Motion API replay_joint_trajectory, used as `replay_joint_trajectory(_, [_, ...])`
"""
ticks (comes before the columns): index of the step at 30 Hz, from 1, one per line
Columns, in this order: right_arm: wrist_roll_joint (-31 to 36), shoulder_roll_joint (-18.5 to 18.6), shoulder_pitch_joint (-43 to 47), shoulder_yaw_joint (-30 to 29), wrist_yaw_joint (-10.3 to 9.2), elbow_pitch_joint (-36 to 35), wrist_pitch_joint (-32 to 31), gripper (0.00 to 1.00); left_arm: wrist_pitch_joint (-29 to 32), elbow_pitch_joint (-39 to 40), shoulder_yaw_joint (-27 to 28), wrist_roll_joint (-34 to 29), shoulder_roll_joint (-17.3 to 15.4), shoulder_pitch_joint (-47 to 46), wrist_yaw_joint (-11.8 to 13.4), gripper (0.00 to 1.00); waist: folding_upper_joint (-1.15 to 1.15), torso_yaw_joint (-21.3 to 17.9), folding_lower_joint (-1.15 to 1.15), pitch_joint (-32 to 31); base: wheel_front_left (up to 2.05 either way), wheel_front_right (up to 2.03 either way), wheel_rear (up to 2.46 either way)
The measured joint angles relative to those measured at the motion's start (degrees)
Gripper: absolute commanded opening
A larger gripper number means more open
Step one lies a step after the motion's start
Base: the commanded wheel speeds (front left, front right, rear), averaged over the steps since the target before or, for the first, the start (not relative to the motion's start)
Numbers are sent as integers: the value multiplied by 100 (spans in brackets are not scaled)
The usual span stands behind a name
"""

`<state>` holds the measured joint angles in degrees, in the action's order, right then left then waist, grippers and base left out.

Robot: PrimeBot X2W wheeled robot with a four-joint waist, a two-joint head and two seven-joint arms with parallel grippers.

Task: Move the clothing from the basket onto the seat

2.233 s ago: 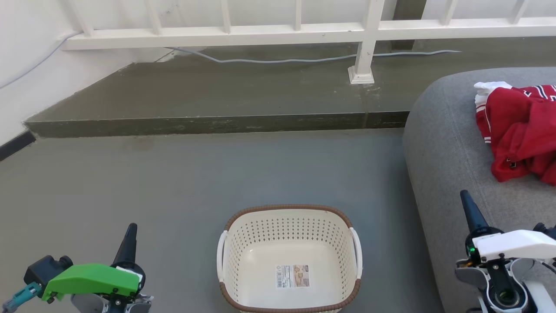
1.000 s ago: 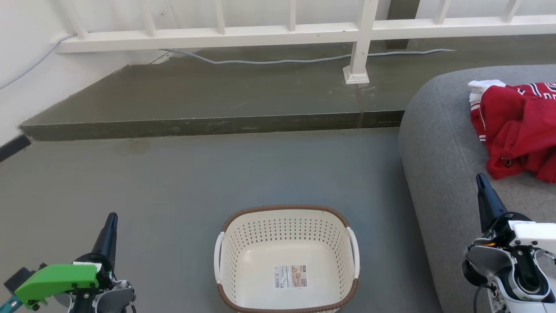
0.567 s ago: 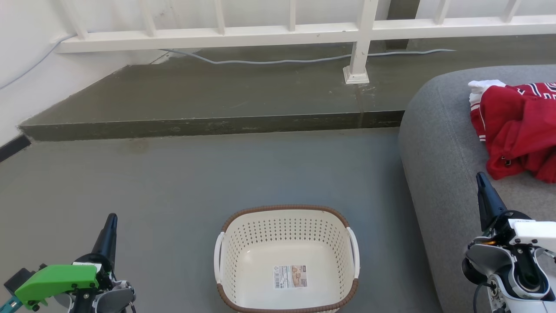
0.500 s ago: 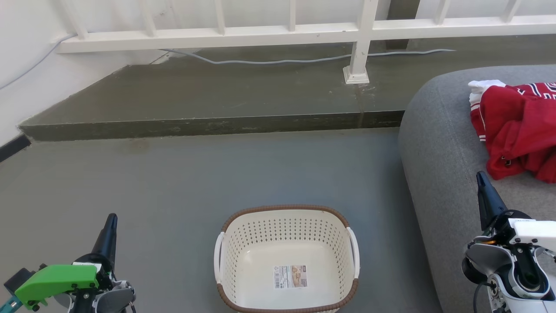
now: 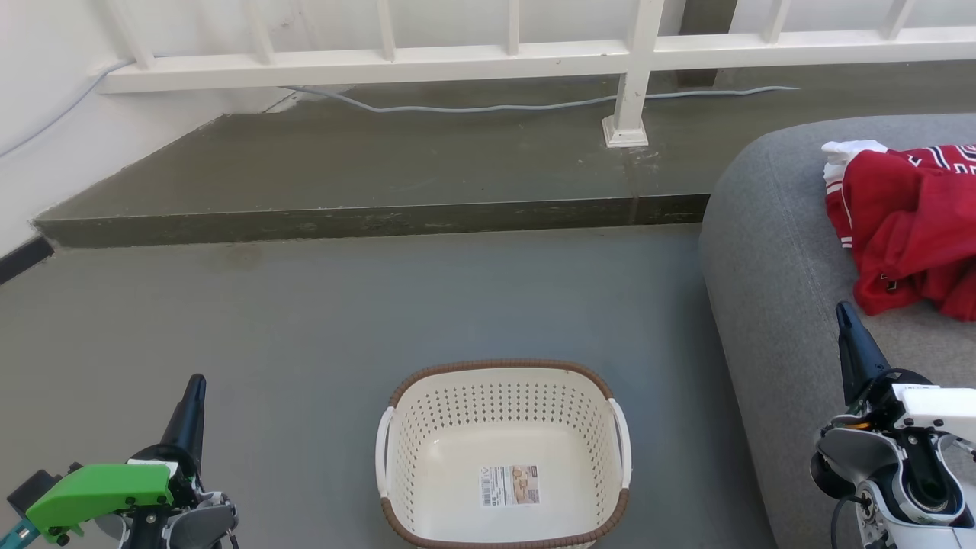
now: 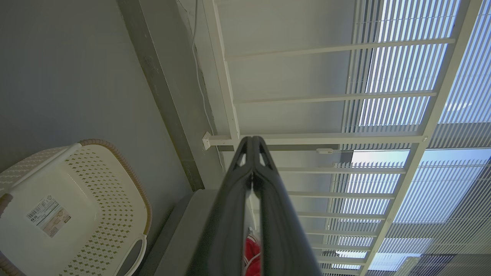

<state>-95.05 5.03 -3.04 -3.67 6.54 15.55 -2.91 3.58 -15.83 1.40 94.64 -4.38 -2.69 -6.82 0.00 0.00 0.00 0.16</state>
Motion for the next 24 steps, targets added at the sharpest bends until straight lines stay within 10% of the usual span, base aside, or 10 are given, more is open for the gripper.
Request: replay_joint_trajectory(24, [0, -3, -3, -11, 0, 29, -19, 0, 38, -13, 10, -1, 3, -62, -4, 0, 0, 0, 0, -1, 0, 0, 0])
